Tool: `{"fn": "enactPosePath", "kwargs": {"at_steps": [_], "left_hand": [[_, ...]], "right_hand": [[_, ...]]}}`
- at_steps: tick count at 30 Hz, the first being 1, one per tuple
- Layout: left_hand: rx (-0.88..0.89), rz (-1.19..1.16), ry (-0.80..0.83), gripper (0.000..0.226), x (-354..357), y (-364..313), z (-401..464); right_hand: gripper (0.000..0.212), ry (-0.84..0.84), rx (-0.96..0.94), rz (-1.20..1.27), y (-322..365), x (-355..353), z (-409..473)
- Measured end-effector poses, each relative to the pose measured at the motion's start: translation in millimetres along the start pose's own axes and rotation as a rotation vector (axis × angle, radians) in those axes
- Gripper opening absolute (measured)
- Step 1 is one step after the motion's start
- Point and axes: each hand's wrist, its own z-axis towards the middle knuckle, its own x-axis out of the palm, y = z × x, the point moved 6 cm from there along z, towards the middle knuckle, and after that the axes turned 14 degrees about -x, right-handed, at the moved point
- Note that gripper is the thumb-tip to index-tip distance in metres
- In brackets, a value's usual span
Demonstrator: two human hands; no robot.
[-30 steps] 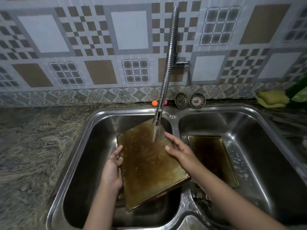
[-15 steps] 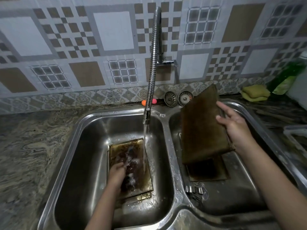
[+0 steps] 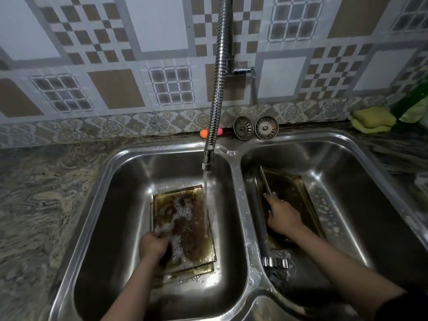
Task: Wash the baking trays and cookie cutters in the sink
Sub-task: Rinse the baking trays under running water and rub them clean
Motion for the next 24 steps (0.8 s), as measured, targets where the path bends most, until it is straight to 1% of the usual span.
{"fn": "enactPosePath", "kwargs": {"at_steps": [3,6,8,12,14,16,18,21,24], "left_hand": [[0.034,0.028,-0.033,0.031,-1.6,-0.5,1.6],[0.067,0.074,-0.046,0.027,-2.7,0.4,5.0],[0.092,0.078,-0.076,0.022,-6.6,1.2,7.1],[0.150,0.082,-0.032,0.031,-7.7,-1.6,6.5],[0.185,0.029,-0.027,0.031,-10.6,-6.1,-0.5],[0.264,-0.013,-0.076,0.031,-17.5,-13.6,-12.5],[0.389,-0.024,-0.137,0.030,-22.6,-25.5,-28.4],[0.519,-0.060,-0.132,0.031,-22.8,-46.5,-57.2],[0.618,-0.026,-0.167,0.036,-24.6,-64.4,-87.5]], "right_hand": [[0.064,0.050,-0.024,0.031,3.0,20.1,5.7],[0.064,0.043,-0.028,0.138,2.5,26.8,6.0],[0.063,-0.034,-0.030,0.220,1.5,20.6,3.2],[0.059,-0.230,-0.037,0.348,5.2,-7.7,-7.9],[0.056,-0.340,-0.061,0.407,13.1,-25.8,-16.1],[0.054,-0.424,-0.110,0.439,27.5,-42.7,-24.5],[0.051,-0.491,-0.161,0.452,46.7,-55.9,-32.8],[0.047,-0.552,-0.271,0.461,83.7,-65.9,-43.8],[0.047,-0.513,-0.393,0.454,120.4,-64.4,-52.1]]}}
